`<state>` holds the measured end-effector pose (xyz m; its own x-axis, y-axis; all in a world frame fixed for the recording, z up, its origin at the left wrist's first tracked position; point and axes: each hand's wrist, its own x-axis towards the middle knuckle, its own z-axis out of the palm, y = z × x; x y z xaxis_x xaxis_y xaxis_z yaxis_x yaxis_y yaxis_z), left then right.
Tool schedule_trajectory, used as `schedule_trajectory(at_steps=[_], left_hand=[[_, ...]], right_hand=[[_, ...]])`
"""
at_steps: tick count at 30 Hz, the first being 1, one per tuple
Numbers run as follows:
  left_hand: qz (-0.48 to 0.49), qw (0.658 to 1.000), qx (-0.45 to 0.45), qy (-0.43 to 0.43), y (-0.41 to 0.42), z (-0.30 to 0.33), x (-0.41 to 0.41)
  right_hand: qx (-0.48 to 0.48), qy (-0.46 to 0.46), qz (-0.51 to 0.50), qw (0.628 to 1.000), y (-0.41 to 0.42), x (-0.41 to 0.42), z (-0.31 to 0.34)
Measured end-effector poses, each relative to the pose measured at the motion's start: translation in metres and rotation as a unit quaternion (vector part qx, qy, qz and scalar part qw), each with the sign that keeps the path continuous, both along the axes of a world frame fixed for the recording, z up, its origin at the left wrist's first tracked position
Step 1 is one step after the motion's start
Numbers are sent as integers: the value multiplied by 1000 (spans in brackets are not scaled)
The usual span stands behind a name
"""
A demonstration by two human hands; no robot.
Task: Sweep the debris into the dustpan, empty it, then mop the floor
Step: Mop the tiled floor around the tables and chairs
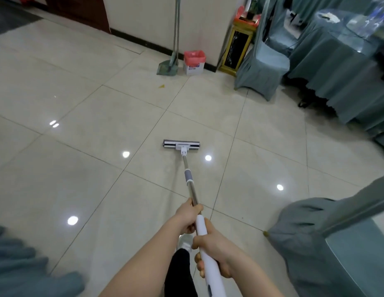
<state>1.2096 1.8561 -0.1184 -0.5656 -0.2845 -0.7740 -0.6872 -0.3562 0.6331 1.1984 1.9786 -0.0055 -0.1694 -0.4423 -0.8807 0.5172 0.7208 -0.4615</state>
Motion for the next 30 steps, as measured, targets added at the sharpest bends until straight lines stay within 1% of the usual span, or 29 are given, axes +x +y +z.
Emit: schedule_trajectory(at_steps=[4, 8, 16, 21, 24, 27, 30], left_hand=[[15, 1000, -2, 2, 34, 3, 45], [35, 999, 1, 9, 59, 9, 69], [42, 999, -5, 3, 106, 17, 97], [54, 998, -2, -12, 161, 21, 117], [49, 999, -13, -7, 193, 22, 118], [52, 998, -36, -7, 194, 28, 107], [57, 996, -65, -27, 168, 33, 87]], right_hand=[[-1, 4, 10, 1000, 32, 42, 4], [7, 12, 23, 1000, 55, 64, 9], [13, 17, 51, 998, 101, 88, 23], [19, 5, 61, 998, 157, 103, 24], [23, -1, 57, 998, 187, 99, 26], [20, 11, 47, 999, 188, 90, 28], [7, 33, 29, 999, 166, 78, 25]])
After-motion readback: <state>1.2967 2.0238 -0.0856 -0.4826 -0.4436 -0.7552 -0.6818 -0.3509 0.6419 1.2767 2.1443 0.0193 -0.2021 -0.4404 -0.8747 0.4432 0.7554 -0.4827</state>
